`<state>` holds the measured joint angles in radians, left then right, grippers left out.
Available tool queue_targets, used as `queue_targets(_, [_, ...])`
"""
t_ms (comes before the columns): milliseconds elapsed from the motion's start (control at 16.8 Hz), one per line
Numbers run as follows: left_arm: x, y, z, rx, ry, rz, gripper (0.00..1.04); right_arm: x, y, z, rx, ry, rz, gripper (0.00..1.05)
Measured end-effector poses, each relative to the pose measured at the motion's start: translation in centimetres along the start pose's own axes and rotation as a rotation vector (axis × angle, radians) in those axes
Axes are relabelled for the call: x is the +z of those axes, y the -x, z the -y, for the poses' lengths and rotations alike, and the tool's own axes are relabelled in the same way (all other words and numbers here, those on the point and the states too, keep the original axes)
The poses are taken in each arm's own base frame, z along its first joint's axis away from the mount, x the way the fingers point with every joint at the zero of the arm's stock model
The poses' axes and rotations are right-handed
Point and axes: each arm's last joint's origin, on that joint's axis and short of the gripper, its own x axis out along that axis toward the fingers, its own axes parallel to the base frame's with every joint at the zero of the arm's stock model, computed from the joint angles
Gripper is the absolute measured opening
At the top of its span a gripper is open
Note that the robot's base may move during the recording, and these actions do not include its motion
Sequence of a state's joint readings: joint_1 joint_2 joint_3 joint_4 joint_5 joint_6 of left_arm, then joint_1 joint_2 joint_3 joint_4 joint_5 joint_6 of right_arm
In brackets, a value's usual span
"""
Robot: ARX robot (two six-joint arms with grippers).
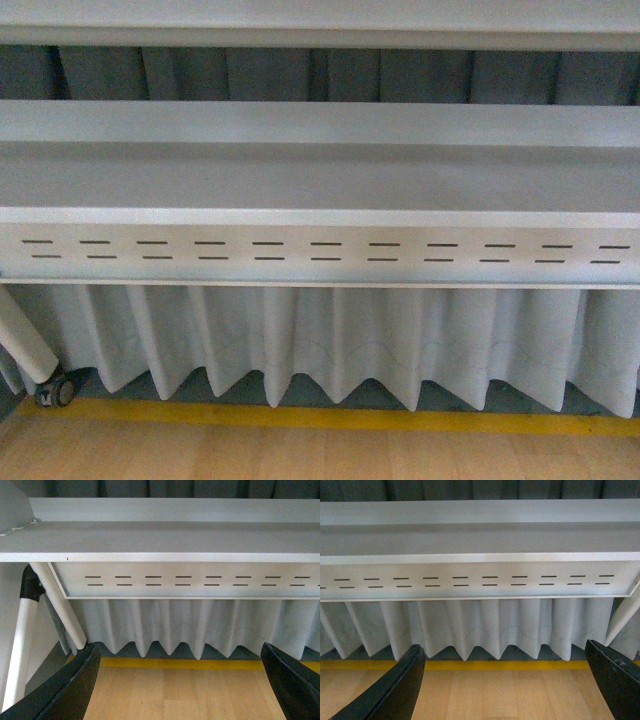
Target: Wind up and store yellow beetle toy
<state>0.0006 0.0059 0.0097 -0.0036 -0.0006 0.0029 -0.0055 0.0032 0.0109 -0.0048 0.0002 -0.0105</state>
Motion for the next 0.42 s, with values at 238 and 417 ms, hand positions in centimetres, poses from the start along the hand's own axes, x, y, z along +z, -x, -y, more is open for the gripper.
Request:
queue_targets(238, [0.00,0.00,0.00,0.000,0.000,0.000,0.98,0.00,0.00,0.00,0.000,0.000,0.000,0.98])
queue_targets(417, [0.00,0.00,0.00,0.000,0.000,0.000,0.98,0.00,0.00,0.00,0.000,0.000,0.000,0.98])
